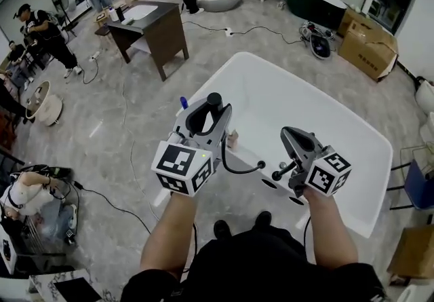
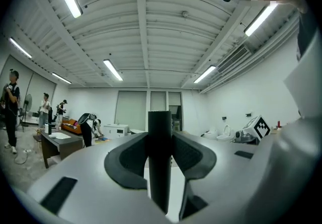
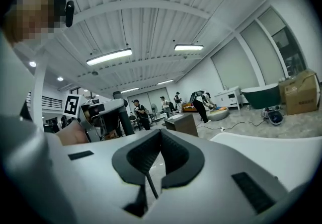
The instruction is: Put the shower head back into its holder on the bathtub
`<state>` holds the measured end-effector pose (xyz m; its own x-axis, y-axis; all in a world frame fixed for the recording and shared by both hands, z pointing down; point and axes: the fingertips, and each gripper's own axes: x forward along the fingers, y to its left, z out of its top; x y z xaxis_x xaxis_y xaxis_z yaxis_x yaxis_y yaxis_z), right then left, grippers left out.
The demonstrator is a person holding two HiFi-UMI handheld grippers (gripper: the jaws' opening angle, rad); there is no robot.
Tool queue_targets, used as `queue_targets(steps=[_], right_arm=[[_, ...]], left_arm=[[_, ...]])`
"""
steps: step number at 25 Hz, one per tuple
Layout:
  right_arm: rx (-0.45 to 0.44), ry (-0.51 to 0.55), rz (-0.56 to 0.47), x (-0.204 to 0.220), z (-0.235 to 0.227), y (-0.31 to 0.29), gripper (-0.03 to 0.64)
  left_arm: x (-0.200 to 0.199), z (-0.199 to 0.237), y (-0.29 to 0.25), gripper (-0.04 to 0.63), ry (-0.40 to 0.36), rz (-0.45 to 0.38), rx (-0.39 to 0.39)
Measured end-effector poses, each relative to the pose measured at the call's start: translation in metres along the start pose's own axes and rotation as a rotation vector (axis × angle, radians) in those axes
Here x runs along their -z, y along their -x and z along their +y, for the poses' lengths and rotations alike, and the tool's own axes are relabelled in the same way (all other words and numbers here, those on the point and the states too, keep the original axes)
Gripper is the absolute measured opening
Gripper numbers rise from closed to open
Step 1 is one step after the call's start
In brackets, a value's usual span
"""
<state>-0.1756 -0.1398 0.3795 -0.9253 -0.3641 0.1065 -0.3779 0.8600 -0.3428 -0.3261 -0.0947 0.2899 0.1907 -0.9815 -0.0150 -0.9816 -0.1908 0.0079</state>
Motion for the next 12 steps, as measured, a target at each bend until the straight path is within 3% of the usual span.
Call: queue_targets(steps=[12], right_arm=[[0.088,-0.038,-0.049,-0.018,-0.071,0.05,0.015]], left_arm=[[0.0,-0.047,-0.076,0.152,0.013,0.024,0.082]])
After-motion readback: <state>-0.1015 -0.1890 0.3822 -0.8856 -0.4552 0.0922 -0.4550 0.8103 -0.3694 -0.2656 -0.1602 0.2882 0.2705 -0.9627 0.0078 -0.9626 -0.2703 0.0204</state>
